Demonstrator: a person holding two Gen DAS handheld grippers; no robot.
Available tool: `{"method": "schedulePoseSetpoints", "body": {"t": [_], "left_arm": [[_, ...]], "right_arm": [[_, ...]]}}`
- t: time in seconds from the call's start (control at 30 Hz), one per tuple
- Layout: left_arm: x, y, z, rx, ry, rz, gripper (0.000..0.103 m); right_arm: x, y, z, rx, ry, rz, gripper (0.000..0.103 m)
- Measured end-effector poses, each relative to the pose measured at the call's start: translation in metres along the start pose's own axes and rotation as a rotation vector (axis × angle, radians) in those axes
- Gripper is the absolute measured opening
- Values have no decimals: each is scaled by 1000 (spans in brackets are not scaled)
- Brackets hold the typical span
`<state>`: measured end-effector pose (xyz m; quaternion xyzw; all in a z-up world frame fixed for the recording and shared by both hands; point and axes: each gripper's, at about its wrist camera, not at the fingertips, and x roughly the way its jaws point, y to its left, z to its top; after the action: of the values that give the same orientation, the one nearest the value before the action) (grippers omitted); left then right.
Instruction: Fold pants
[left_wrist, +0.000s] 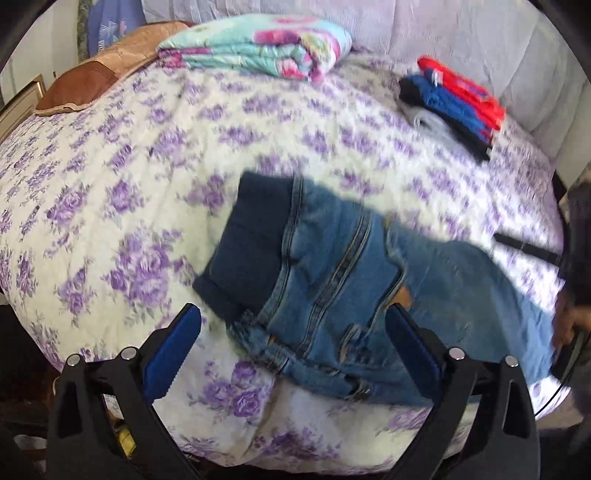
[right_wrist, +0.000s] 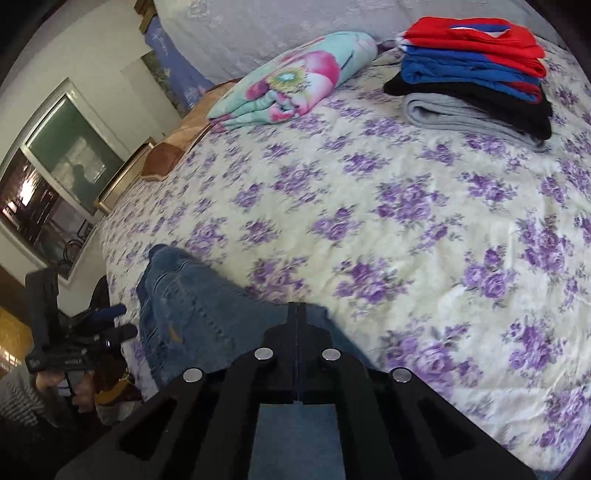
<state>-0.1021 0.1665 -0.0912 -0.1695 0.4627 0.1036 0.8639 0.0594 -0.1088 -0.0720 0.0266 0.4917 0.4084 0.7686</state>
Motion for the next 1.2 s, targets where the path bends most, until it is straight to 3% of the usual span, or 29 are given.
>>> {"method": "schedulePoseSetpoints", "body": {"t": [0.07,0.17,0.2,0.27,0.4,0.5,0.6,0.77,0.8,0.83,0.9,1.03,1.2], "left_arm": [[5,0,8,-19,4,-17,98],[42,-2,8,25,126,64,98],[56,2,1,29,154,87,99],[54,5,-2,9,131,71,99],[30,8,3,-12,93,41,98],[9,12,6,-21,36,9,98],[-3,1,15,-2,-2,-31,98],[10,-45,30,97,23,-97,98],[13,-60,31,129,35,-117,98],[19,-74,32,161,44,-133,98],[25,-101,30,236,59,-160,98],[34,-154,20,393,98,-196,98],[42,-185,10,480,129,-198,98]], "right_arm": [[14,9,-5,-1,28,2,0],[52,-5,-19,88,124,-33,0],[58,-13,-24,130,119,-12,0],[53,-16,-25,174,99,18,0],[1,-7,-29,143,-26,-1,5],[-46,-26,-49,224,-102,-43,5],[-92,-54,-87,353,-185,-119,5],[-179,-100,-181,644,-371,-263,7],[-191,-107,-199,697,-404,-287,14],[-205,-114,-218,755,-441,-315,30],[-229,-123,-254,862,-518,-356,51],[-251,-137,-310,1027,-650,-336,54],[-247,-160,-339,1139,-734,-285,55]]}}
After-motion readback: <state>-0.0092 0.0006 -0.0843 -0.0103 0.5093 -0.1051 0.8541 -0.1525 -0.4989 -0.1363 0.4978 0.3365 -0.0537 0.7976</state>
